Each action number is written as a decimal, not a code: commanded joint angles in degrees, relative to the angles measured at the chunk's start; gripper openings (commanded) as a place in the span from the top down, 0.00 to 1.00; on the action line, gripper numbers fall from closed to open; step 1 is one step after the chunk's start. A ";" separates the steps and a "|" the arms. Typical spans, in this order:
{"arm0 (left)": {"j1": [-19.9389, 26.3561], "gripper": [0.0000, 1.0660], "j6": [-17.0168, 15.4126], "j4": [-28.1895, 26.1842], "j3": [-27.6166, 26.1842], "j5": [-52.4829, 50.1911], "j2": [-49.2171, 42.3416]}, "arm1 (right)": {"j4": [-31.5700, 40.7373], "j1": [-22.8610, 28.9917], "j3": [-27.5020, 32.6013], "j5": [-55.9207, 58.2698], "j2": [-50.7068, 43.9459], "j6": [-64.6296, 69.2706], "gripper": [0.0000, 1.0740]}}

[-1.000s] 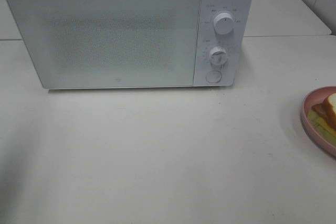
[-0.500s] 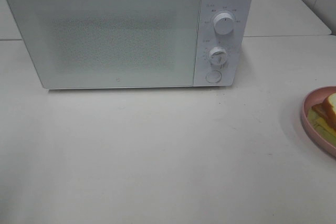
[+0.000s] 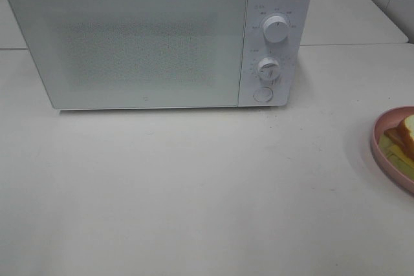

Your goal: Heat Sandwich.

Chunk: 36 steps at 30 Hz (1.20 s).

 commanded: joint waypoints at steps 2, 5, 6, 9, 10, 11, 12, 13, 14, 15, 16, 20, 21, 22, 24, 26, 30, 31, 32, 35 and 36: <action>0.17 0.10 -0.17 -0.17 0.06 -0.86 -1.32 | 0.29 -0.23 0.00 -0.29 -1.60 -0.23 0.29; 0.17 0.10 -0.17 -0.17 0.06 -0.86 -1.49 | 0.29 -0.23 0.00 -0.29 -1.60 -0.23 0.29; 0.17 0.10 -0.17 -0.17 0.06 -0.86 -1.49 | 0.29 -0.23 0.00 -0.29 -1.60 -0.23 0.29; 0.17 0.10 -0.17 -0.17 0.06 -0.86 -1.49 | 0.29 -0.23 0.00 -0.29 -1.60 -0.23 0.29; 0.17 0.10 -0.17 -0.17 0.06 -0.86 -1.49 | 0.29 -0.23 0.00 -0.29 -1.60 -0.23 0.29; 0.17 0.10 -0.17 -0.17 0.06 -0.86 -1.49 | 0.29 -0.23 0.00 -0.29 -1.60 -0.23 0.29; 0.17 0.10 -0.17 -0.17 0.06 -0.86 -1.49 | 0.29 -0.23 0.00 -0.29 -1.60 -0.23 0.29; 0.17 0.10 -0.17 -0.17 0.06 -0.86 -1.49 | 0.29 -0.23 0.00 -0.29 -1.60 -0.23 0.29; 0.17 0.10 -0.17 -0.17 0.06 -0.86 -1.49 | 0.29 -0.23 0.00 -0.29 -1.60 -0.23 0.29; 0.17 0.10 -0.17 -0.17 0.06 -0.86 -1.49 | 0.29 -0.23 0.00 -0.29 -1.60 -0.23 0.29; 0.17 0.10 -0.17 -0.17 0.06 -0.86 -1.49 | 0.29 -0.23 0.00 -0.29 -1.60 -0.23 0.29; 0.17 0.10 -0.17 -0.17 0.06 -0.86 -1.49 | 0.29 -0.23 0.00 -0.29 -1.60 -0.23 0.29; 0.17 0.10 -0.17 -0.17 0.06 -0.86 -1.49 | 0.29 -0.23 0.00 -0.29 -1.60 -0.23 0.29; 0.17 0.10 -0.17 -0.17 0.06 -0.86 -1.49 | 0.29 -0.23 0.00 -0.29 -1.60 -0.23 0.29; 0.17 0.10 -0.17 -0.17 0.06 -0.86 -1.49 | 0.29 -0.23 0.00 -0.29 -1.60 -0.23 0.29; 0.17 0.10 -0.17 -0.17 0.06 -0.86 -1.49 | 0.29 -0.23 0.00 -0.29 -1.60 -0.23 0.29; 0.17 0.10 -0.17 -0.17 0.06 -0.86 -1.49 | 0.29 -0.23 0.00 -0.29 -1.60 -0.23 0.29; 0.17 0.10 -0.17 -0.17 0.06 -0.86 -1.49 | 0.29 -0.23 0.00 -0.29 -1.60 -0.23 0.29; 0.17 0.10 -0.17 -0.17 0.06 -0.86 -1.49 | 0.29 -0.23 0.00 -0.29 -1.60 -0.23 0.29; 0.17 0.10 -0.17 -0.17 0.06 -0.86 -1.49 | 0.29 -0.23 0.00 -0.29 -1.60 -0.23 0.29; 0.17 0.10 -0.17 -0.17 0.06 -0.86 -1.49 | 0.29 -0.23 0.00 -0.29 -1.60 -0.23 0.29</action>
